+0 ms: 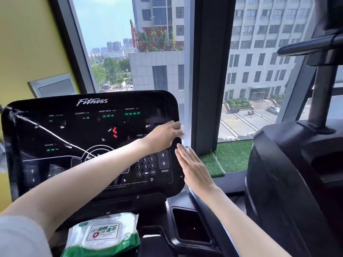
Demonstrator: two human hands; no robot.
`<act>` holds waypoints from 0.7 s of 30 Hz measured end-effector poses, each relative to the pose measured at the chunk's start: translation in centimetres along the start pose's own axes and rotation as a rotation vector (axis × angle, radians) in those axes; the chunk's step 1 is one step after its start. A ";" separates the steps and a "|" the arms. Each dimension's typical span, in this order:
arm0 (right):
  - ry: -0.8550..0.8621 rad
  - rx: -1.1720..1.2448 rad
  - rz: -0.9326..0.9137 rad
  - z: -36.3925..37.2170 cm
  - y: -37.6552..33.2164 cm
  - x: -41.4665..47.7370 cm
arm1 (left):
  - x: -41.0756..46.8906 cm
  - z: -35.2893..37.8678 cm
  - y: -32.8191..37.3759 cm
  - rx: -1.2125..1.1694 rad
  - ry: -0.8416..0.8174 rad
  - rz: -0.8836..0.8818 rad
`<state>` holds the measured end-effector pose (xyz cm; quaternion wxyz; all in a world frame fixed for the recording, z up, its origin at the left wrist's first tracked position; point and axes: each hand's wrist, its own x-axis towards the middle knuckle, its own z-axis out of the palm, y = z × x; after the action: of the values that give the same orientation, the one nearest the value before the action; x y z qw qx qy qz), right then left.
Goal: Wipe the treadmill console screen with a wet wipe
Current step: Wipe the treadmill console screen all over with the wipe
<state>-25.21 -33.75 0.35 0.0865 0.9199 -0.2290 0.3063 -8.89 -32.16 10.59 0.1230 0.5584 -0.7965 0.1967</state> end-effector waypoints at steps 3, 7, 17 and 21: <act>-0.006 0.021 -0.019 0.7 -0.2 -1.8 | 0.8 -0.8 -1.0 -0.050 0.000 -0.106; -0.013 0.031 -0.010 1.5 -0.4 -2.6 | 1.1 -0.6 -1.1 -0.097 0.244 -0.304; -0.050 0.064 0.061 2.2 -1.0 -3.5 | 0.9 -0.3 -0.4 -0.161 0.270 -0.333; -0.086 0.052 0.063 2.4 -0.9 -3.8 | -1.9 2.6 2.1 -0.018 -0.113 -0.024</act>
<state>-26.23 -32.23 -3.91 0.0431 0.9265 -0.2533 0.2749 -10.14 -31.15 7.13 0.0854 0.5771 -0.7971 0.1561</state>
